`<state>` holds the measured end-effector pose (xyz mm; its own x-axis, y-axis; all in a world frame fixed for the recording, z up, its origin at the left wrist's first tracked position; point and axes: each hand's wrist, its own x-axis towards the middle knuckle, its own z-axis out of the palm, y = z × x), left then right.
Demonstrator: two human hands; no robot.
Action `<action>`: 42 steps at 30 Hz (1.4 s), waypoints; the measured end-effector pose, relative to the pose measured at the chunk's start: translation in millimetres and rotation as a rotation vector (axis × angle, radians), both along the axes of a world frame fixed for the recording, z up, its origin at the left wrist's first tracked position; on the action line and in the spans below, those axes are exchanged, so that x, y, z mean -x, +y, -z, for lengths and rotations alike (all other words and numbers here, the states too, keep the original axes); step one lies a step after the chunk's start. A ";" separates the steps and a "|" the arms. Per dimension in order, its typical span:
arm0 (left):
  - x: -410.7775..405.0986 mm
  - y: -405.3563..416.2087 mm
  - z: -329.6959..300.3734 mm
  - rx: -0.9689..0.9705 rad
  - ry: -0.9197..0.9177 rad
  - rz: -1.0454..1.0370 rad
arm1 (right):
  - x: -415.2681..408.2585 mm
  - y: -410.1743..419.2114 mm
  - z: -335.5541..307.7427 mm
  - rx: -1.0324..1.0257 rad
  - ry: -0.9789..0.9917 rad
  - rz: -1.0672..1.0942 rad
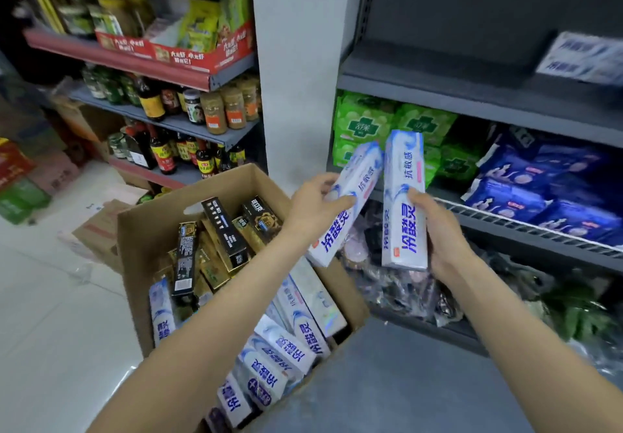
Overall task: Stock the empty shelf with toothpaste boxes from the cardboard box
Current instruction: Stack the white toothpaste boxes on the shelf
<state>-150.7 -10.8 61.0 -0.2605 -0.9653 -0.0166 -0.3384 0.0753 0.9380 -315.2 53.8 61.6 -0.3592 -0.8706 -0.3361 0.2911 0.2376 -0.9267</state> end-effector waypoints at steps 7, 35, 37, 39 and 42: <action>143.7 -21.6 -61.9 0.352 -0.154 0.204 | 148.8 -8.6 -60.5 0.268 0.112 0.145; 613.5 -258.6 -86.7 0.888 -0.795 0.478 | 523.6 -125.6 -115.5 0.498 0.519 0.526; 626.4 -265.1 -80.2 0.936 -0.803 0.427 | 533.6 -136.0 -111.2 0.492 0.474 0.545; 635.5 -271.2 -74.2 0.979 -0.843 0.361 | 541.5 -145.1 -107.5 0.486 0.424 0.551; 643.6 -277.9 -70.7 0.989 -0.816 0.348 | 550.0 -157.0 -104.7 0.468 0.366 0.545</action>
